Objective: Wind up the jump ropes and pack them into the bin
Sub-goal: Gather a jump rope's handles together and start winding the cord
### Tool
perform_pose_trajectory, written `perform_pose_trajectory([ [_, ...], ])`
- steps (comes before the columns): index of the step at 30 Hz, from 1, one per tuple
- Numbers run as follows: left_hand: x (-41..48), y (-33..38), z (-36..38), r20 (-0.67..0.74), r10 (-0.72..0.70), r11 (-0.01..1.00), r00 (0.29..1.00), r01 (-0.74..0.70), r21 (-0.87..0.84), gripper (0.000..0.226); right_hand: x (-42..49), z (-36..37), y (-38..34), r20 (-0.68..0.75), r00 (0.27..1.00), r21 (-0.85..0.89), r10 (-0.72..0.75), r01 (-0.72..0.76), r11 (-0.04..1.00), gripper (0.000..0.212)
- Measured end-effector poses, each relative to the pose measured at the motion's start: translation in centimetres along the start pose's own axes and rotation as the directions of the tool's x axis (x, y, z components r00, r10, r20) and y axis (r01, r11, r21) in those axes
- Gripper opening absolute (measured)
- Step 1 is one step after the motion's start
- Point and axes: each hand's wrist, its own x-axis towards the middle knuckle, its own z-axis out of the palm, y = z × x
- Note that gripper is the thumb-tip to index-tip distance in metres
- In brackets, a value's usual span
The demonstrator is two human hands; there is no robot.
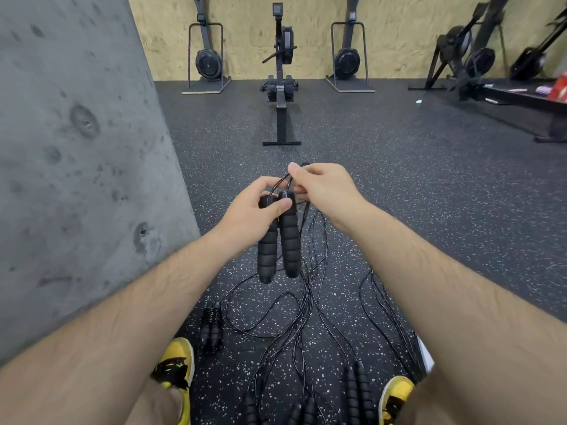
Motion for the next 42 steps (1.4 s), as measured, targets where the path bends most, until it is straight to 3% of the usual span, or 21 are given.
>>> perform_pose_trajectory([
  [2, 0.5, -0.1, -0.2, -0.093, -0.028, 0.998, 0.995, 0.022, -0.065, 0.021, -0.9, 0.1, -0.5, 0.058, 0.998, -0.231, -0.015, 0.028, 0.973, 0.023],
  [6, 1.5, -0.5, -0.3, -0.191, -0.166, 0.96, 0.968, 0.114, -0.254, 0.016, -3.5, 1.6, 0.2, 0.331, 0.942, -0.381, 0.058, 0.077, 0.922, 0.084],
  [9, 1.8, -0.7, 0.4, -0.192, -0.246, 0.914, 0.95, 0.161, -0.374, 0.02, -4.8, 3.4, 1.2, 0.274, 0.961, -0.617, 0.051, 0.135, 0.776, 0.115],
  [11, 2.1, -0.7, 0.5, -0.18, -0.27, 0.901, 0.946, 0.182, -0.394, 0.029, -5.1, 3.9, 1.3, 0.198, 0.98, -0.703, -0.018, 0.154, 0.695, 0.106],
  [13, 2.2, -0.7, 0.0, -0.16, -0.262, 0.926, 0.952, 0.202, -0.318, 0.045, -4.8, 3.4, 1.1, 0.161, 0.983, -0.715, -0.091, 0.18, 0.676, 0.078],
  [16, 1.6, -1.1, -1.8, -0.256, -0.089, 0.975, 0.963, 0.137, 0.176, 0.062, -4.0, 1.5, 0.7, 0.195, 0.964, -0.762, -0.181, 0.265, 0.591, 0.056],
  [18, 0.4, -0.4, -3.1, -0.24, 0.196, 0.885, 0.951, -0.066, 0.461, 0.071, -3.6, 0.1, 0.6, 0.252, 0.939, -0.774, -0.235, 0.341, 0.534, 0.051],
  [20, -0.2, 0.7, -4.4, 0.024, 0.392, 0.716, 0.92, -0.321, 0.62, 0.098, -3.3, -1.0, 0.7, 0.31, 0.908, -0.757, -0.282, 0.416, 0.504, 0.053],
  [22, -0.3, 1.1, -4.6, 0.268, 0.414, 0.514, 0.87, -0.466, 0.72, 0.115, -3.3, -1.6, 0.7, 0.386, 0.866, -0.728, -0.317, 0.497, 0.472, 0.058],
  [24, -0.2, 1.2, -3.9, 0.342, 0.348, 0.442, 0.873, -0.475, 0.761, 0.103, -3.3, -1.7, 0.8, 0.451, 0.827, -0.7, -0.335, 0.561, 0.443, 0.061],
  [26, -0.4, 1.6, -2.9, 0.312, 0.357, 0.442, 0.88, -0.454, 0.773, 0.069, -3.3, -1.6, 1.0, 0.461, 0.82, -0.695, -0.338, 0.571, 0.437, 0.058],
  [29, -0.1, 2.1, -2.4, 0.251, 0.366, 0.477, 0.896, -0.412, 0.776, 0.043, -3.1, -1.7, 1.0, 0.359, 0.86, -0.778, -0.364, 0.49, 0.392, 0.059],
  [32, 0.3, 1.9, -2.5, 0.166, 0.329, 0.523, 0.93, -0.326, 0.787, 0.049, -2.9, -2.0, 1.0, 0.169, 0.936, -0.806, -0.31, 0.312, 0.502, 0.073],
  [36, 0.2, 1.9, -1.9, 0.159, 0.346, 0.542, 0.925, -0.335, 0.771, 0.049, -3.3, -1.6, 1.4, 0.139, 0.959, -0.693, -0.249, 0.273, 0.667, 0.06],
  [42, 0.0, 1.5, -1.4, 0.161, 0.308, 0.552, 0.938, -0.314, 0.773, 0.057, -3.3, -1.1, 1.1, 0.105, 0.949, -0.719, -0.299, 0.28, 0.637, 0.05],
])
